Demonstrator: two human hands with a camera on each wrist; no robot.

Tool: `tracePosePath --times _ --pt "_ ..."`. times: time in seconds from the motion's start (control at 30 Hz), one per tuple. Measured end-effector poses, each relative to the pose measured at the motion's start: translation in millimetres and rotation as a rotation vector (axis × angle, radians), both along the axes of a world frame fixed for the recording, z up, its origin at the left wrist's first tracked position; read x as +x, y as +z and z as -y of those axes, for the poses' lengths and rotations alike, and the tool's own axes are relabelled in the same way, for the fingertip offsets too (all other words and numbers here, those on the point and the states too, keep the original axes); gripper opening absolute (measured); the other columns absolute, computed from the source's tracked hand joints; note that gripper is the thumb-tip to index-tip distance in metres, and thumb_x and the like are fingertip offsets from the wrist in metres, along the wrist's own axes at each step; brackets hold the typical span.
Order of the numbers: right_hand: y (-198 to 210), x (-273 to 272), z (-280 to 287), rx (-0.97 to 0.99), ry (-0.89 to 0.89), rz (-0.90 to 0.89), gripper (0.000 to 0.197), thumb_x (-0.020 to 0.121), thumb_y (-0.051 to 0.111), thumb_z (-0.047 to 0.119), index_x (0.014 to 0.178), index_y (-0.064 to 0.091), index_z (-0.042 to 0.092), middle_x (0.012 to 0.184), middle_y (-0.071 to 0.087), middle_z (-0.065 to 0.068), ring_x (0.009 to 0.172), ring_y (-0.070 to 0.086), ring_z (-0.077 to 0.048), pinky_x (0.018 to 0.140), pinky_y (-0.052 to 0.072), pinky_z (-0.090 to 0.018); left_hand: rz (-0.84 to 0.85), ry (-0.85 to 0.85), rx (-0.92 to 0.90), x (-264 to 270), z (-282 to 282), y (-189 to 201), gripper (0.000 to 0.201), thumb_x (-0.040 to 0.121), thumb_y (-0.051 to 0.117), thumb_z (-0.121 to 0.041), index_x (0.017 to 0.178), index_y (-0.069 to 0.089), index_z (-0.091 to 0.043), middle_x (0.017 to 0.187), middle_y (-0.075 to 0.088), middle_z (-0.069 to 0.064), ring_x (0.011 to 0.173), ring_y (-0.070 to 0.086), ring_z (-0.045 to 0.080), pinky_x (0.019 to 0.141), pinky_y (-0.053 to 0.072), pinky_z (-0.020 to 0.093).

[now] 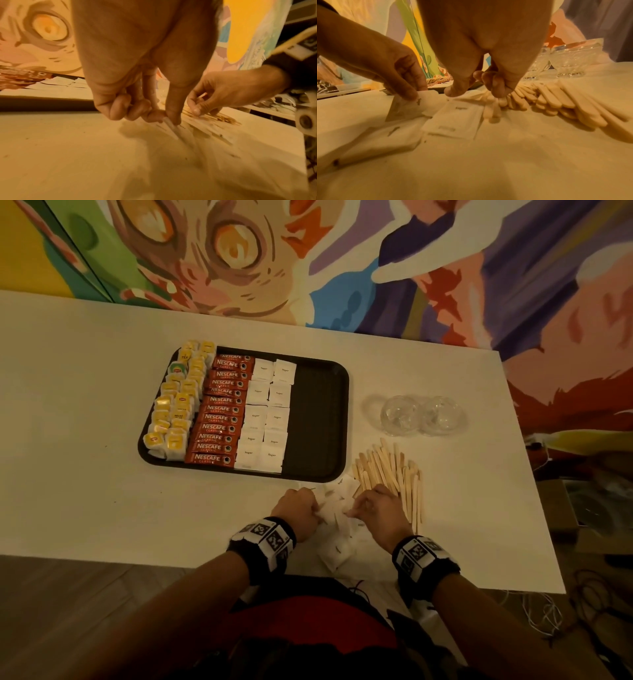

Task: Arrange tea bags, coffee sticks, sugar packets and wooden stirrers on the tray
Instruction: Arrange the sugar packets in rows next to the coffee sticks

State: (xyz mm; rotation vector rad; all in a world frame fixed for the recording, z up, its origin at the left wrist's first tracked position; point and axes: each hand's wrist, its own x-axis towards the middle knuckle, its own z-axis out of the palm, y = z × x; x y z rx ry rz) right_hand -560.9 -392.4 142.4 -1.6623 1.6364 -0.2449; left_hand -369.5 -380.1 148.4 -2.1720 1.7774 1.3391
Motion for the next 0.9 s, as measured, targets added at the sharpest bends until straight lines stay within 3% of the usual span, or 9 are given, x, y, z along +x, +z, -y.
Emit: tracePosePath --times 0.13,0.3,0.37,0.43,0.5,0.63,0.77,0.83,0.9 --pt "0 -1 4 -0.037 0.018 -0.022 0.017 0.077 0.082 0.021 0.087 0.071 0.013 0.097 0.048 0.005 0.084 0.048 -0.004 0.073 0.036 -0.010 -0.012 0.034 -0.016 16 6 0 0.022 0.086 0.069 -0.024 0.105 0.067 -0.014 0.112 0.059 0.004 0.096 0.055 0.016 0.083 0.046 0.024" --pt "7 -9 -1 0.059 0.182 -0.149 0.055 0.069 0.085 0.043 0.116 0.061 0.028 0.114 0.041 0.007 0.107 0.042 -0.013 0.095 0.041 -0.030 -0.018 0.019 -0.077 33 5 5 0.012 0.090 0.062 -0.024 0.092 0.067 -0.014 0.106 0.065 0.005 0.093 0.058 0.018 0.080 0.042 0.024" --pt "9 -13 -5 0.080 0.265 -0.210 0.065 0.066 0.086 0.044 0.122 0.057 0.031 0.118 0.037 0.008 0.110 0.038 -0.012 0.099 0.041 -0.032 -0.039 0.006 -0.089 37 4 8 0.012 0.093 0.058 -0.025 0.087 0.061 -0.015 0.103 0.065 0.006 0.091 0.057 0.017 0.081 0.041 0.025" --pt "9 -15 -8 0.091 0.310 -0.250 0.068 0.066 0.087 0.041 0.125 0.054 0.030 0.121 0.035 0.008 0.113 0.037 -0.012 0.101 0.042 -0.033 -0.078 0.038 -0.080 39 4 7 0.013 0.094 0.057 -0.026 0.094 0.063 -0.013 0.106 0.064 0.005 0.095 0.057 0.018 0.085 0.042 0.026" --pt "8 -16 -9 0.096 0.307 -0.279 0.066 0.067 0.086 0.038 0.124 0.053 0.029 0.124 0.035 0.007 0.116 0.038 -0.014 0.101 0.043 -0.033 -0.114 0.067 -0.053 41 5 5 0.016 0.094 0.058 -0.026 0.101 0.064 -0.013 0.112 0.064 0.005 0.100 0.058 0.019 0.088 0.043 0.027" --pt "8 -18 -9 0.082 0.278 -0.315 0.060 0.067 0.085 0.042 0.116 0.055 0.026 0.120 0.036 0.007 0.116 0.039 -0.016 0.098 0.044 -0.033 -0.130 0.037 -0.019 40 6 2 0.014 0.094 0.059 -0.028 0.085 0.058 -0.017 0.109 0.063 0.006 0.097 0.057 0.019 0.084 0.040 0.026" --pt "9 -14 -6 0.084 0.267 -0.343 0.054 0.071 0.083 0.044 0.115 0.060 0.022 0.114 0.034 0.009 0.115 0.037 -0.016 0.099 0.043 -0.033 -0.182 0.034 -0.042 40 4 5 0.014 0.094 0.059 -0.027 0.098 0.063 -0.014 0.109 0.064 0.005 0.094 0.057 0.016 0.083 0.043 0.026" --pt "10 -11 -5 0.086 0.257 -0.326 0.049 0.075 0.079 0.043 0.115 0.062 0.020 0.112 0.039 0.008 0.115 0.038 -0.017 0.099 0.039 -0.032 -0.240 0.040 -0.063 42 4 7 0.017 0.095 0.058 -0.024 0.106 0.062 -0.013 0.113 0.064 0.006 0.098 0.060 0.019 0.089 0.049 0.031" --pt "11 -8 -5 0.088 0.247 -0.291 0.041 0.081 0.075 0.041 0.114 0.064 0.019 0.113 0.049 0.005 0.114 0.041 -0.018 0.097 0.036 -0.031 -0.331 0.093 -0.070 46 4 9 0.011 0.095 0.058 -0.020 0.105 0.059 -0.016 0.113 0.064 0.007 0.097 0.064 0.024 0.088 0.055 0.040"
